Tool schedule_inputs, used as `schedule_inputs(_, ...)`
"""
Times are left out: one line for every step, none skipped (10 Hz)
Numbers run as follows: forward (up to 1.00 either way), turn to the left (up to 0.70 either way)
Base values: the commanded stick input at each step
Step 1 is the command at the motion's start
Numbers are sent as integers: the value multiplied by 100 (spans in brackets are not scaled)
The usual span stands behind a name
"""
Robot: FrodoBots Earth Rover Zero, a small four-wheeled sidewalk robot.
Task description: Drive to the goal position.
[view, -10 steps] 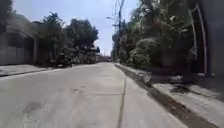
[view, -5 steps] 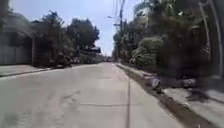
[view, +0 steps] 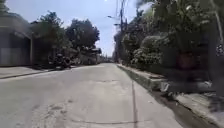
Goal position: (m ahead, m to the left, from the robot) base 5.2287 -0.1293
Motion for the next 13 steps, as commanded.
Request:
schedule_inputs(85,0)
schedule_inputs(85,0)
schedule_inputs(85,0)
schedule_inputs(85,0)
schedule_inputs(85,0)
schedule_inputs(85,0)
schedule_inputs(85,0)
schedule_inputs(85,0)
schedule_inputs(85,0)
schedule_inputs(85,0)
schedule_inputs(85,0)
schedule_inputs(85,-5)
schedule_inputs(85,-21)
